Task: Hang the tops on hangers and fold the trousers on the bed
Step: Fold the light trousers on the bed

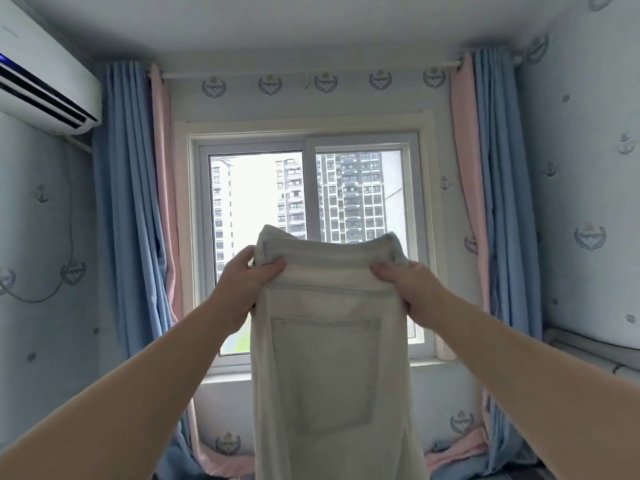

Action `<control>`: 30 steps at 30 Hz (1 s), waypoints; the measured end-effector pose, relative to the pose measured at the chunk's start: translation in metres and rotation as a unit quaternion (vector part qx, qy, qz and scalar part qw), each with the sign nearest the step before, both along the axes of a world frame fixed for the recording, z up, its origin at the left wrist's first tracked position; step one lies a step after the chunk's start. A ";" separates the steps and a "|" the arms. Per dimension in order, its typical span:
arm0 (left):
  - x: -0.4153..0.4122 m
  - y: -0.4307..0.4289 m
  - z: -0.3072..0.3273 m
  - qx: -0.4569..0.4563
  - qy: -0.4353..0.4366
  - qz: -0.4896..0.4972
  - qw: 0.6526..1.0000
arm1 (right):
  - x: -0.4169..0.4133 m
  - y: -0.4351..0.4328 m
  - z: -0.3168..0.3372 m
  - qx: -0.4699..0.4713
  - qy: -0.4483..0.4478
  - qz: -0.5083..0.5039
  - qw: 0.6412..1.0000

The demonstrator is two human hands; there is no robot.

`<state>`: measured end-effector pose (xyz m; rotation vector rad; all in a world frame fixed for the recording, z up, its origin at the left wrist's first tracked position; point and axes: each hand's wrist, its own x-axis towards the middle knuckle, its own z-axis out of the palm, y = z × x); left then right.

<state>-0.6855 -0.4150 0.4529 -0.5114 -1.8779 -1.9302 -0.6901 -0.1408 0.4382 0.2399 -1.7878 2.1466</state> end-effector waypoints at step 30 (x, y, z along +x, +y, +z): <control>0.347 -0.029 0.040 -0.022 0.146 0.098 0.984 | 0.363 -0.019 0.073 0.137 0.101 -0.022 0.985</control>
